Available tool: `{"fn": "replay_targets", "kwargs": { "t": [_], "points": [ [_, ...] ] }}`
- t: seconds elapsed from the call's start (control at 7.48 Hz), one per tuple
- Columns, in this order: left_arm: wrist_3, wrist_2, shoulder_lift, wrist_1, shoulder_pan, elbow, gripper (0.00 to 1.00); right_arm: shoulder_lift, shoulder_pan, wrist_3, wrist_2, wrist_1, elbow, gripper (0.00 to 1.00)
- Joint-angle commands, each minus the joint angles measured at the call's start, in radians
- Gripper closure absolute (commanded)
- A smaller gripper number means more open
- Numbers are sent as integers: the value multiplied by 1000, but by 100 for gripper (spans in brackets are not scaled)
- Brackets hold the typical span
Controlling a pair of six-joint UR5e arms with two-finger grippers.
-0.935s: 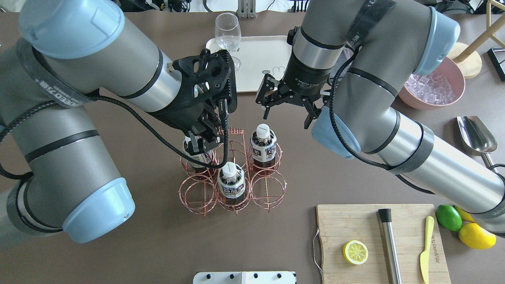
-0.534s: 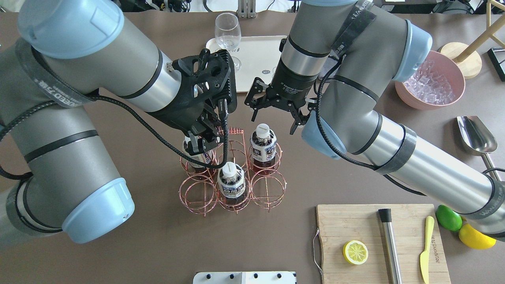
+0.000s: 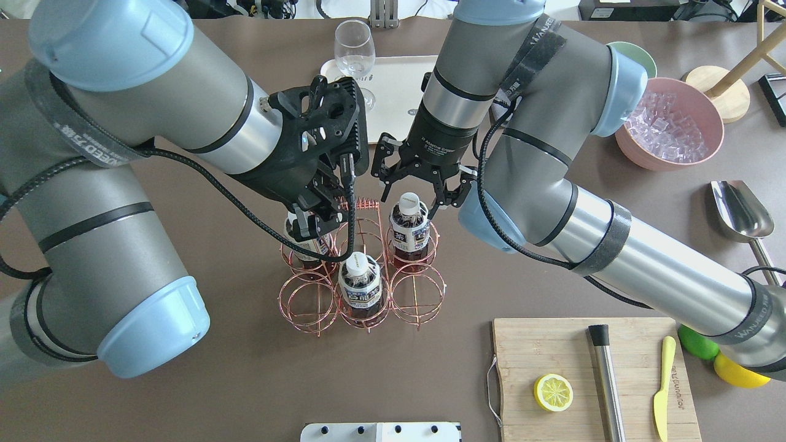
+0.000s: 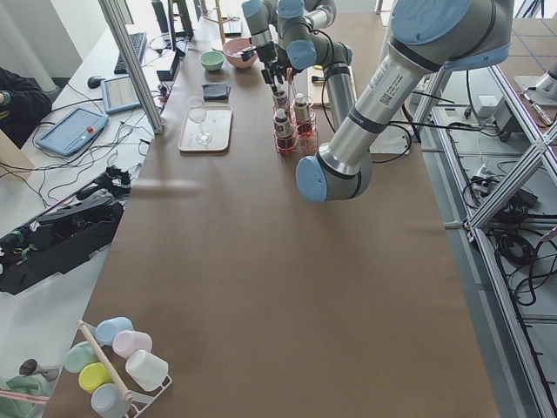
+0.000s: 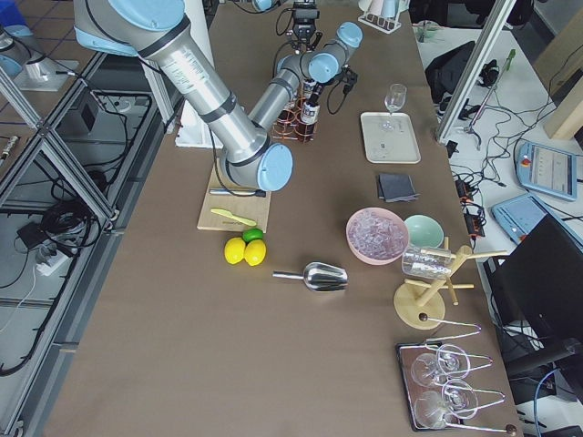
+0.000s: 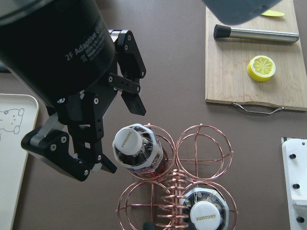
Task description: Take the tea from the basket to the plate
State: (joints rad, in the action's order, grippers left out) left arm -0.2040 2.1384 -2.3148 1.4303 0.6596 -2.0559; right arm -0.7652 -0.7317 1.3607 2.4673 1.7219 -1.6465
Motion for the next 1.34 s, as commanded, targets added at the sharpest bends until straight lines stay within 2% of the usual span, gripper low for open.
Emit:
{"fn": "replay_targets", "kwargs": {
  "t": [0.0,0.13,0.27,0.4,0.53,0.67,0.8,1.2],
  "points": [
    [-2,3,0,-1,0,-1,100,0,2,0,24,-1,-1,46],
    [-2,3,-2,-1,0,-1,100,-3,-5,0,35,1,-2,65],
    [-2,2,-2,1,0,-1,100,-3,-8,0,35,1,-2,70],
    [-2,2,-3,-1,0,-1,100,-3,-11,-2,32,1,-1,71],
    [-2,2,-3,1,0,-1,100,-3,-14,-5,27,-1,1,82],
    [-2,3,-3,1,2,-1,100,-3,-20,-5,33,-1,-7,100],
    [-2,3,-3,1,0,-1,100,-3,-34,-2,38,7,-31,100],
    [-2,3,-2,-1,0,-1,100,1,-121,0,128,140,-159,100]
  ]
}}
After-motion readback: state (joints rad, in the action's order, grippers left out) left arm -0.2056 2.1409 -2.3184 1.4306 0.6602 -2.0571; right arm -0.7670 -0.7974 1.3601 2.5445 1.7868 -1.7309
